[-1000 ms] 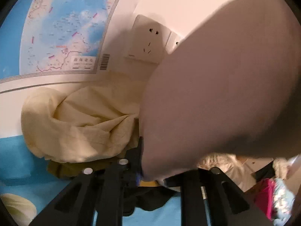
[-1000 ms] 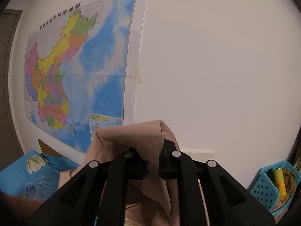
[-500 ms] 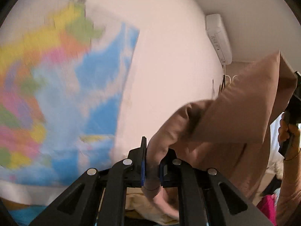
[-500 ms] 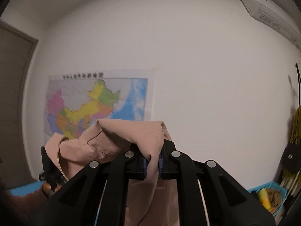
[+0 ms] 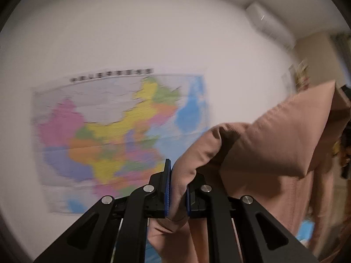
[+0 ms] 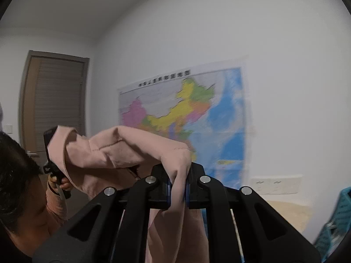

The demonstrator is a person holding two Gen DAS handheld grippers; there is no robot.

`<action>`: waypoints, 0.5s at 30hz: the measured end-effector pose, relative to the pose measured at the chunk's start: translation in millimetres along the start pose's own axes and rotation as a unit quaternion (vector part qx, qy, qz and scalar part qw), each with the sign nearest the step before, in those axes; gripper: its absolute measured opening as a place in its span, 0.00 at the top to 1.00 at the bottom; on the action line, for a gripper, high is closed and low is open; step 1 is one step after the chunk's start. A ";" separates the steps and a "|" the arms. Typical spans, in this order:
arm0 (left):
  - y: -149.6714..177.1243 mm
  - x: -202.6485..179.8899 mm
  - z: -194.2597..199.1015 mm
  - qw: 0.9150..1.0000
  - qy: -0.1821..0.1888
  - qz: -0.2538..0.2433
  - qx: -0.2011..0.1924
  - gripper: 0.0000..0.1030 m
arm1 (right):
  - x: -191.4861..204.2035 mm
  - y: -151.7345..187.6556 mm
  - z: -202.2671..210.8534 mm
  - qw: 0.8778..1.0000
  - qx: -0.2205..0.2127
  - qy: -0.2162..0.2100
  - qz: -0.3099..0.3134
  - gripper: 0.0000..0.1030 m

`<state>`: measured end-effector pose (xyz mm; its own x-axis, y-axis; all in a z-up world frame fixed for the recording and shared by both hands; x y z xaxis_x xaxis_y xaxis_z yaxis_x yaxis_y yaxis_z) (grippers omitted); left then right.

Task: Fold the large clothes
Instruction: 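Grasp the pink jacket with the left tool while the right tool lifts it, then lift the pink jacket with both tools and lay it flat on the sheet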

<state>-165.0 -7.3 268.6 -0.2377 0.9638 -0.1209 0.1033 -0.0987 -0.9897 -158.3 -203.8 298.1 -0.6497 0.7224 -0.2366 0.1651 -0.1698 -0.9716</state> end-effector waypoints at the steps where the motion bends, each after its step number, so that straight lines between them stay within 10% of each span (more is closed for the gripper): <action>1: 3.0 4.1 -8.6 0.999 -0.032 -0.009 0.016 0.91 | -4.8 8.1 -15.5 1.000 0.008 -0.010 -0.016 0.91; 8: 77.7 68.3 -144.6 0.977 -0.114 0.021 0.180 0.91 | -62.3 109.8 -182.5 0.975 0.155 -0.063 -0.145 0.91; 15: 266.4 148.0 -302.1 0.900 -0.160 0.086 0.397 0.91 | -98.6 295.0 -325.3 0.898 0.366 -0.044 -0.239 0.91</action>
<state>119.1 183.9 10.1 -0.5634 0.8093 -0.1664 -0.5274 -0.5073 -0.6816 195.8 -107.1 37.7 -0.5783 0.7792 0.2416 -0.6596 -0.2723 -0.7006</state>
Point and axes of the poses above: each gripper's, at about its wrist camera, not at the fingertips, and z roughly against the way its jaws point, x to its left, y to its underside, the point moved 1 cm from there along -z, roughly the way its jaws point, and after that the axes turned 12 degrees about z, right-handed, at the moved point
